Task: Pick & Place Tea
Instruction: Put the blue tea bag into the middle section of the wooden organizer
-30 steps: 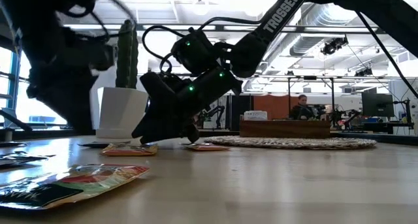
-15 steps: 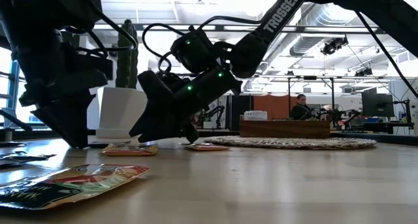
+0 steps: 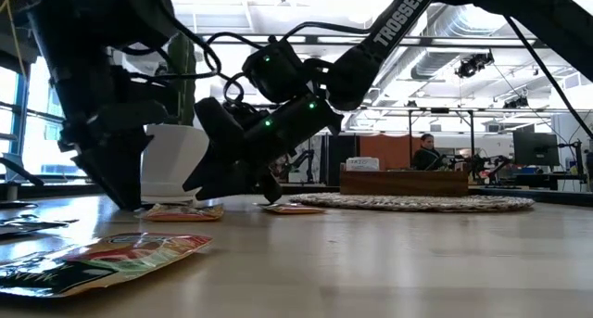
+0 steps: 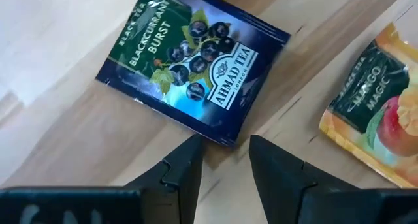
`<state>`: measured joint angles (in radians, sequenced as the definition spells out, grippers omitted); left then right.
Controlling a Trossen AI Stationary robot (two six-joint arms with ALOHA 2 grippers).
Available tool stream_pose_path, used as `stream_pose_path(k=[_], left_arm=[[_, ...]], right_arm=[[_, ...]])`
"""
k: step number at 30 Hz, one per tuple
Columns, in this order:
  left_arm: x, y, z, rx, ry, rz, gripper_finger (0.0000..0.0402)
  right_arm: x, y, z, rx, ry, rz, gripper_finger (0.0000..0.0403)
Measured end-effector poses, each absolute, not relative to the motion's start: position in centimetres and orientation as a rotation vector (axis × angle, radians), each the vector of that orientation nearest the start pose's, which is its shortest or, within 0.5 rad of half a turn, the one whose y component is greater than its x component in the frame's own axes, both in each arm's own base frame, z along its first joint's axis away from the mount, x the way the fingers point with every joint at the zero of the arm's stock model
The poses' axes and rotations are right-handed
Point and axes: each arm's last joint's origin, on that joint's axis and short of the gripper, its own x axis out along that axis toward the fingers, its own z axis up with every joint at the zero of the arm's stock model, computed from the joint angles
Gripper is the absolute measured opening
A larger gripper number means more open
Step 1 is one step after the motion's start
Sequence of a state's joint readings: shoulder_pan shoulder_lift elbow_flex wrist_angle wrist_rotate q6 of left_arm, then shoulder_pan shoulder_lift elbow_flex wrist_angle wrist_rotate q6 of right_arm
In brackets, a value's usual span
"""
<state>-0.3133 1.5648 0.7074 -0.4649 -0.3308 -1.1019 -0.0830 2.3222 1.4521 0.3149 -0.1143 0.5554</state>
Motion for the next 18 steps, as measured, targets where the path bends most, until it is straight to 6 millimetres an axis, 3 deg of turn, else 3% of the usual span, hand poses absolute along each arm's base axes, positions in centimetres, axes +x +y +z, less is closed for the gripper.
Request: stream_pose_path(k=[9,18], left_arm=[[24.2,-6.8,13.1,-0.47,1.039,0.622,0.013],[22.8,-7.5,16.6,-0.449,1.023,0.823,0.013]], right_arm=[[48.2,-4.0,9.3,0.563,0.575,-0.217,0.0129],[48.2,-5.1,9.3,0.557,0.56,-0.198,0.0129]])
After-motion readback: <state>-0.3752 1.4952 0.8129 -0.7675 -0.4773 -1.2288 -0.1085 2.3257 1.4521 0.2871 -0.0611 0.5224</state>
